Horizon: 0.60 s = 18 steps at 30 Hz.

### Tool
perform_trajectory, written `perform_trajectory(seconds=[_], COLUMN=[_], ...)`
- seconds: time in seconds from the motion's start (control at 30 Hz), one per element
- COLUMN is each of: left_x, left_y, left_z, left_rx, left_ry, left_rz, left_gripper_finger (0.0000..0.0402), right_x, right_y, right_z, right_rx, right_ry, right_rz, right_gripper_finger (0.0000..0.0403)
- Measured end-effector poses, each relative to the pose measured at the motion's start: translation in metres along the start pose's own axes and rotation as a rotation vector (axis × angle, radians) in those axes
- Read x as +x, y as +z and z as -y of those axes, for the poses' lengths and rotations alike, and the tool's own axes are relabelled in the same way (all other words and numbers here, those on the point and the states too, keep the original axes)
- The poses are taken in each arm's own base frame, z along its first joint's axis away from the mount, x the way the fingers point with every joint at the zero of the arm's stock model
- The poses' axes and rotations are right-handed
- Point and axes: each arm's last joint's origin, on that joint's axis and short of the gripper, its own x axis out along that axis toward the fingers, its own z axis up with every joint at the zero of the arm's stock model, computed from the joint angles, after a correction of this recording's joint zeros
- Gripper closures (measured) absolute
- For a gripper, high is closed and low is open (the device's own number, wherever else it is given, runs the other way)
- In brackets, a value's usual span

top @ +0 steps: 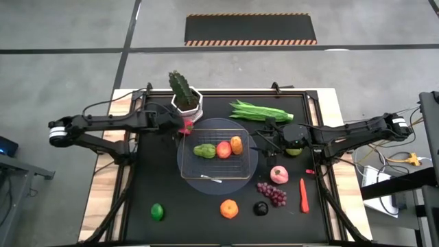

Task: Build produce basket
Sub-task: Put the bell pepper into the wire basket

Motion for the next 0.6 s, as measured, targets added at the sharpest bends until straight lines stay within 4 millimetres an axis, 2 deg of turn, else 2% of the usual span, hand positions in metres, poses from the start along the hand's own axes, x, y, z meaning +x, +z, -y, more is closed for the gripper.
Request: perform_trajectory(seconds=[0.13,0.3,0.47,0.6], left_x=[0.0,0.006,0.021,0.035], left_y=[-0.002,-0.004,-0.001,-0.001], left_z=[0.0,0.002,0.007,0.011], left_rx=[-0.005,0.011,0.06,0.136], left_ry=[-0.002,0.005,0.042,0.054], left_rz=[-0.008,-0.036,-0.097,-0.158], left_gripper_finger=[0.0285,0.0201,0.0121,0.0087], right_x=[0.0,0.0,0.0,0.0], right_y=[0.0,0.0,0.0,0.0], right_z=[0.0,0.0,0.0,0.0], right_rx=[0.0,0.0,0.0,0.0], right_ry=[0.0,0.0,0.0,0.0], right_rz=[0.001,0.0,0.001,0.001], right_gripper_finger=[0.0174,0.0174,0.0174,0.0174])
